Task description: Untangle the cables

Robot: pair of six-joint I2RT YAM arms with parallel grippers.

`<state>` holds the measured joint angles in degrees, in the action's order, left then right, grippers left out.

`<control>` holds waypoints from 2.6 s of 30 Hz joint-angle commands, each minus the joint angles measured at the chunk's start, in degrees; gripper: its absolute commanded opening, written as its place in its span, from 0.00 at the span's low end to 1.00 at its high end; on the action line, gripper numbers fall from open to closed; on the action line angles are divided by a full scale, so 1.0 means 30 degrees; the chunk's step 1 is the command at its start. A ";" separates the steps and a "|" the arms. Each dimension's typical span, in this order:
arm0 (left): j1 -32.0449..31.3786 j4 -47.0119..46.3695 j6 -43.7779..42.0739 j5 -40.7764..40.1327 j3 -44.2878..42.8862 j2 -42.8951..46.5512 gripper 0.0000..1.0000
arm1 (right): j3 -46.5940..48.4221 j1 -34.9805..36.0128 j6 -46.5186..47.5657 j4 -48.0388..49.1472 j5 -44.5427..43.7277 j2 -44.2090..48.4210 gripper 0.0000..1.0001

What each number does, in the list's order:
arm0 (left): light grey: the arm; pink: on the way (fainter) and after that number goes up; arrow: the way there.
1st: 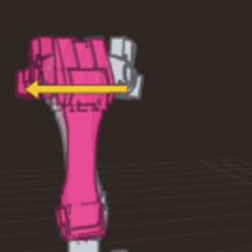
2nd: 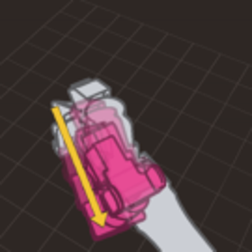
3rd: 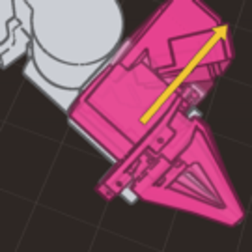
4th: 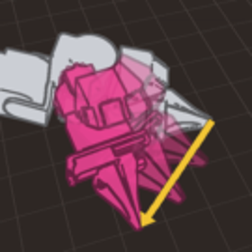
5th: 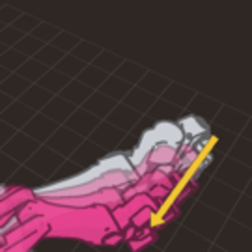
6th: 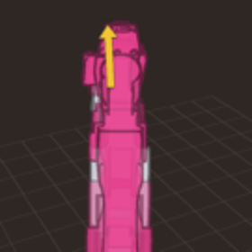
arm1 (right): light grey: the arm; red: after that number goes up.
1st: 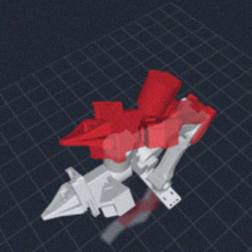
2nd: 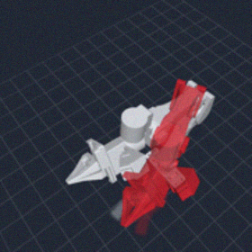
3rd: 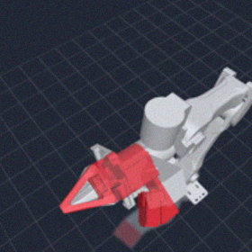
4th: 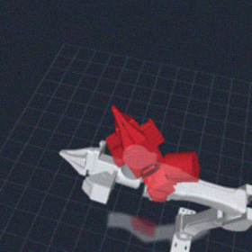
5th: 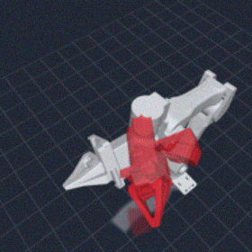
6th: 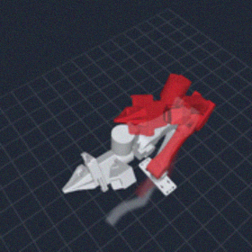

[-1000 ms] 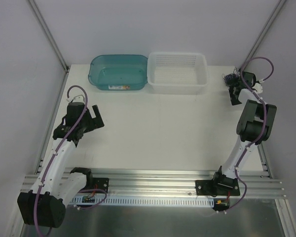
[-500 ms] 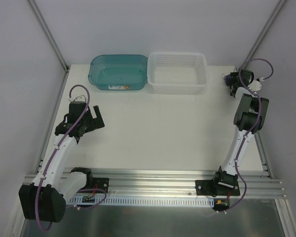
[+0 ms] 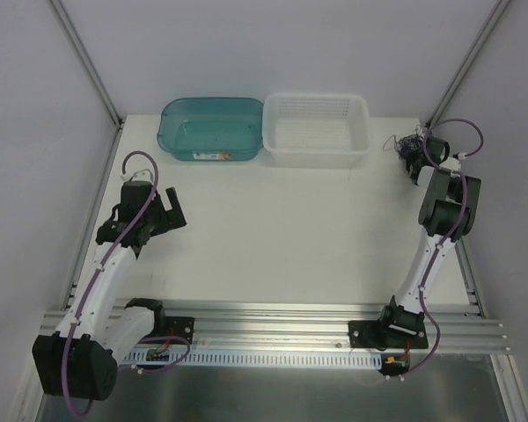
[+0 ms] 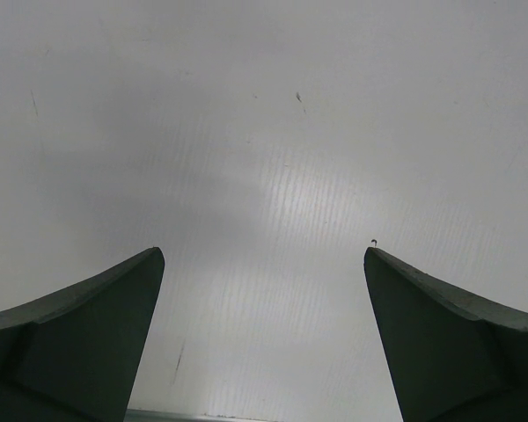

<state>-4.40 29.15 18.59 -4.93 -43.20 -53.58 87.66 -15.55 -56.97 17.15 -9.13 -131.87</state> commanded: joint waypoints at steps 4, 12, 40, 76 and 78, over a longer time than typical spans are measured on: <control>0.0120 -0.0867 -0.0395 0.1904 0.0161 0.1190 0.99 | -0.6090 0.0085 0.0999 -0.0236 0.2390 0.6919 0.01; 0.0149 -0.1306 -0.0542 0.5420 0.0425 0.1396 0.99 | -1.0846 0.1488 0.5063 -0.7876 0.4505 1.5618 0.01; -0.1137 -0.2626 -0.0836 1.3157 0.1070 0.0751 0.99 | -1.4540 1.8045 0.9934 -0.6701 0.7090 1.7382 0.72; -1.3034 -0.7167 -0.1188 0.3753 -0.2504 -0.9705 0.73 | -1.7851 2.2791 1.2866 -0.9409 -0.0855 2.6761 0.69; -1.3034 -0.7167 -0.0924 0.3781 -0.2563 -1.0437 0.70 | -1.7881 2.2791 1.2954 -0.9145 -0.0710 2.6527 0.70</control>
<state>-43.44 8.69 16.88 8.19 -48.82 -82.89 34.22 52.45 -19.16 -13.69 -11.53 -52.40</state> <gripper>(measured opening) 0.714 0.694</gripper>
